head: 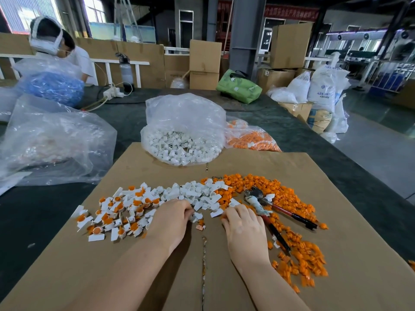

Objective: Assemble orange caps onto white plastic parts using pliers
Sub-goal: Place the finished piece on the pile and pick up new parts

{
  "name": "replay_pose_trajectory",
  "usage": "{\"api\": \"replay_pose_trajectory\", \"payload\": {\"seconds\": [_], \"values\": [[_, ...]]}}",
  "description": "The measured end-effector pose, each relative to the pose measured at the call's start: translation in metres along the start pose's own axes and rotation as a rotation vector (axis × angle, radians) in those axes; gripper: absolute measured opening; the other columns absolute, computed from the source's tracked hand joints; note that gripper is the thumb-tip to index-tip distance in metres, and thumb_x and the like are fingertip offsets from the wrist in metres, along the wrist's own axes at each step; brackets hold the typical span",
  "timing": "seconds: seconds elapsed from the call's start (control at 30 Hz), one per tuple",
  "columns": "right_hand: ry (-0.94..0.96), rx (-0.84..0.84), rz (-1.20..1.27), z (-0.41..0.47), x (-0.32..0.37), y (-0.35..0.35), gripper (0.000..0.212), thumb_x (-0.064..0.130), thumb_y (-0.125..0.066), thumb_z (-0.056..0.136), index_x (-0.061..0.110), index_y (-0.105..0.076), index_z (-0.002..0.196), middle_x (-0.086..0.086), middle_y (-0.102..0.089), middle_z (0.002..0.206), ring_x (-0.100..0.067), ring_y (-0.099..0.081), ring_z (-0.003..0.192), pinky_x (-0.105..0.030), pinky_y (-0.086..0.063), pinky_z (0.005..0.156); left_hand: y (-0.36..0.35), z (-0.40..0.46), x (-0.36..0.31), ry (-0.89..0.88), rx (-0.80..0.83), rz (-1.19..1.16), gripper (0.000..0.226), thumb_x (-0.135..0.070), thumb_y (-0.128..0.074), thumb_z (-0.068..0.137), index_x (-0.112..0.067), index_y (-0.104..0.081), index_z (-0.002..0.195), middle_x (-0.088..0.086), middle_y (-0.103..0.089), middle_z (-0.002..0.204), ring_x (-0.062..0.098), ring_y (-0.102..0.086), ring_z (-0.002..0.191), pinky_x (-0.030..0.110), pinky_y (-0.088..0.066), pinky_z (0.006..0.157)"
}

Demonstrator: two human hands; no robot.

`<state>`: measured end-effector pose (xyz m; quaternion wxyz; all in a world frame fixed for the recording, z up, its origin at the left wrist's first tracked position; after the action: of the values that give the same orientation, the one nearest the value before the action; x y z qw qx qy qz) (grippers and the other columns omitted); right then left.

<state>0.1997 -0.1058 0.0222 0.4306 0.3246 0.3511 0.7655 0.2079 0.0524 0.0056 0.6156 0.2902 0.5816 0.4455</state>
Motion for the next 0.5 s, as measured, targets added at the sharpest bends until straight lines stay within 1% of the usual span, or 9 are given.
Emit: {"api": "replay_pose_trajectory", "payload": {"seconds": [0.07, 0.1, 0.17, 0.23, 0.3, 0.37, 0.4, 0.43, 0.5], "values": [[-0.025, -0.001, 0.005, 0.001, -0.003, -0.001, 0.024, 0.014, -0.085, 0.065, 0.014, -0.067, 0.081, -0.003, -0.062, 0.08, -0.021, -0.062, 0.068, -0.036, -0.051, 0.056, 0.001, -0.001, 0.0, 0.012, -0.009, -0.029, 0.018, -0.019, -0.051, 0.096, -0.017, -0.069, 0.099, -0.003, -0.068, 0.096, 0.011, -0.061, 0.088, 0.025, -0.048, 0.078], [-0.028, 0.025, -0.012, 0.001, -0.004, -0.004, 0.025, 0.014, -0.082, 0.07, 0.015, -0.067, 0.09, -0.003, -0.062, 0.087, -0.022, -0.062, 0.076, -0.036, -0.051, 0.062, 0.001, -0.001, 0.0, 0.016, -0.013, -0.039, 0.016, -0.018, -0.053, 0.095, -0.019, -0.068, 0.099, -0.005, -0.068, 0.096, 0.009, -0.06, 0.086, 0.021, -0.046, 0.075], [-0.016, 0.124, -0.048, 0.0, -0.005, -0.017, 0.032, 0.017, -0.062, 0.089, 0.023, -0.057, 0.119, -0.001, -0.053, 0.112, -0.02, -0.053, 0.103, -0.035, -0.044, 0.085, 0.003, -0.001, -0.001, 0.019, -0.021, -0.044, 0.012, -0.02, -0.056, 0.094, -0.021, -0.065, 0.101, -0.006, -0.068, 0.098, 0.005, -0.056, 0.081, 0.017, -0.041, 0.07], [-0.023, 0.162, -0.023, -0.002, -0.01, -0.024, 0.036, 0.019, -0.049, 0.096, 0.028, -0.047, 0.13, 0.003, -0.044, 0.125, -0.017, -0.042, 0.115, -0.031, -0.035, 0.095, 0.006, -0.002, -0.002, 0.019, -0.039, -0.063, 0.011, -0.019, -0.058, 0.093, -0.022, -0.062, 0.103, -0.006, -0.065, 0.098, 0.0, -0.054, 0.076, 0.01, -0.038, 0.064], [-0.039, 0.178, -0.025, 0.0, -0.008, -0.021, 0.033, 0.019, -0.058, 0.091, 0.025, -0.053, 0.122, 0.001, -0.048, 0.121, -0.018, -0.047, 0.111, -0.032, -0.039, 0.092, 0.01, -0.004, -0.005, 0.011, -0.064, -0.113, 0.017, -0.015, -0.059, 0.092, -0.022, -0.06, 0.107, -0.009, -0.062, 0.093, -0.002, -0.053, 0.073, 0.006, -0.037, 0.062], [-0.037, 0.148, -0.026, 0.002, -0.004, -0.015, 0.038, 0.013, -0.084, 0.065, 0.018, -0.066, 0.098, -0.003, -0.06, 0.099, -0.021, -0.059, 0.088, -0.035, -0.05, 0.073, 0.013, -0.008, -0.011, -0.001, -0.089, -0.166, 0.016, -0.017, -0.059, 0.092, -0.022, -0.063, 0.106, -0.01, -0.06, 0.089, 0.001, -0.054, 0.077, 0.01, -0.04, 0.069], [-0.028, 0.105, -0.023, 0.002, -0.004, -0.011, 0.042, 0.009, -0.09, 0.051, 0.016, -0.069, 0.087, -0.004, -0.062, 0.087, -0.021, -0.061, 0.076, -0.036, -0.051, 0.063, 0.012, -0.01, -0.015, -0.003, -0.087, -0.215, 0.011, -0.019, -0.06, 0.091, -0.023, -0.065, 0.1, -0.011, -0.06, 0.087, 0.001, -0.055, 0.078, 0.013, -0.042, 0.072], [-0.015, 0.067, -0.028, 0.002, -0.003, -0.007, 0.044, 0.006, -0.092, 0.044, 0.015, -0.069, 0.08, -0.003, -0.063, 0.081, -0.021, -0.061, 0.07, -0.035, -0.051, 0.058, 0.009, -0.012, -0.019, -0.004, -0.073, -0.279, 0.007, -0.02, -0.06, 0.091, -0.026, -0.065, 0.093, -0.012, -0.061, 0.085, 0.001, -0.055, 0.078, 0.011, -0.043, 0.071], [0.015, 0.005, -0.03, 0.001, -0.002, -0.002, 0.042, 0.004, -0.091, 0.043, 0.015, -0.067, 0.075, 0.0, -0.063, 0.077, -0.021, -0.06, 0.068, -0.034, -0.049, 0.057, -0.001, -0.018, -0.026, 0.009, -0.031, -0.383, 0.012, -0.023, -0.062, 0.09, -0.032, -0.059, 0.081, -0.015, -0.061, 0.083, -0.002, -0.054, 0.077, 0.007, -0.039, 0.065]]}}
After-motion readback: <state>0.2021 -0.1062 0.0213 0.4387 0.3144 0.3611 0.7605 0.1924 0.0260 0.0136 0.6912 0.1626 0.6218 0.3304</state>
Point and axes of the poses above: each hand's wrist, its own z-axis towards the middle knuckle, its own y-axis out of the back of the hand, x = y × z, the point moved 9 cm from there along z, towards the middle knuckle
